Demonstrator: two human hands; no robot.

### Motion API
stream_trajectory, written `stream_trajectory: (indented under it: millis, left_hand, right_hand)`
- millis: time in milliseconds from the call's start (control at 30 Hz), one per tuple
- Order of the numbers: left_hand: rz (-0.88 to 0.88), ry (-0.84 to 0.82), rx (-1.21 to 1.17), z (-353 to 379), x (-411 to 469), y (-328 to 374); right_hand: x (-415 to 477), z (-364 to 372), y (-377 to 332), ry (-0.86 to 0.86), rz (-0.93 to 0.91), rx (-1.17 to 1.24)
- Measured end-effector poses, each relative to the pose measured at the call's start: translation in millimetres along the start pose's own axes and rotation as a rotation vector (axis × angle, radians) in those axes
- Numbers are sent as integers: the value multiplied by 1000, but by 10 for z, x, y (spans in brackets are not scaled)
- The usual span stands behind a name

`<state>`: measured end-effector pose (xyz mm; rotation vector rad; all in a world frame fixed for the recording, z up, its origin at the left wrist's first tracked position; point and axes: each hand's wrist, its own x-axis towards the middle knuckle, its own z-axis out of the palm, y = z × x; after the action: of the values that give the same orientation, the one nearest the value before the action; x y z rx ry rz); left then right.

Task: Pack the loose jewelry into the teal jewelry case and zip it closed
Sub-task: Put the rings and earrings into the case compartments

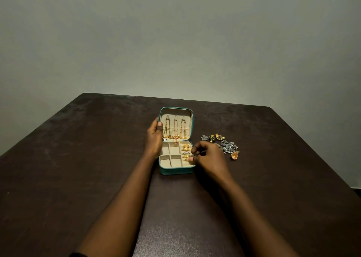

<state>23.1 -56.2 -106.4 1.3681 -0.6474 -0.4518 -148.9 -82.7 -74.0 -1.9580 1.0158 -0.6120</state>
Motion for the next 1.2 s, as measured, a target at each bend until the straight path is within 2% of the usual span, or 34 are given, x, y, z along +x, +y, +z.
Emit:
stream_trajectory:
  millis: [100, 300, 733, 900, 1200]
  left_hand:
    - [-6, 4, -1, -4, 7, -11]
    - [-12, 6, 3, -3, 2, -11]
    - [-5, 12, -46, 16, -37, 25]
    - [-35, 14, -17, 11, -47, 11]
    - [-80, 80, 71, -40, -19, -55]
  right_hand:
    - [-4, 8, 1, 28, 28, 86]
    - [-16, 23, 6, -6, 62, 103]
    - [28, 36, 90, -22, 24, 156]
    - [20, 19, 88, -75, 68, 261]
    - [68, 63, 115, -69, 101, 260]
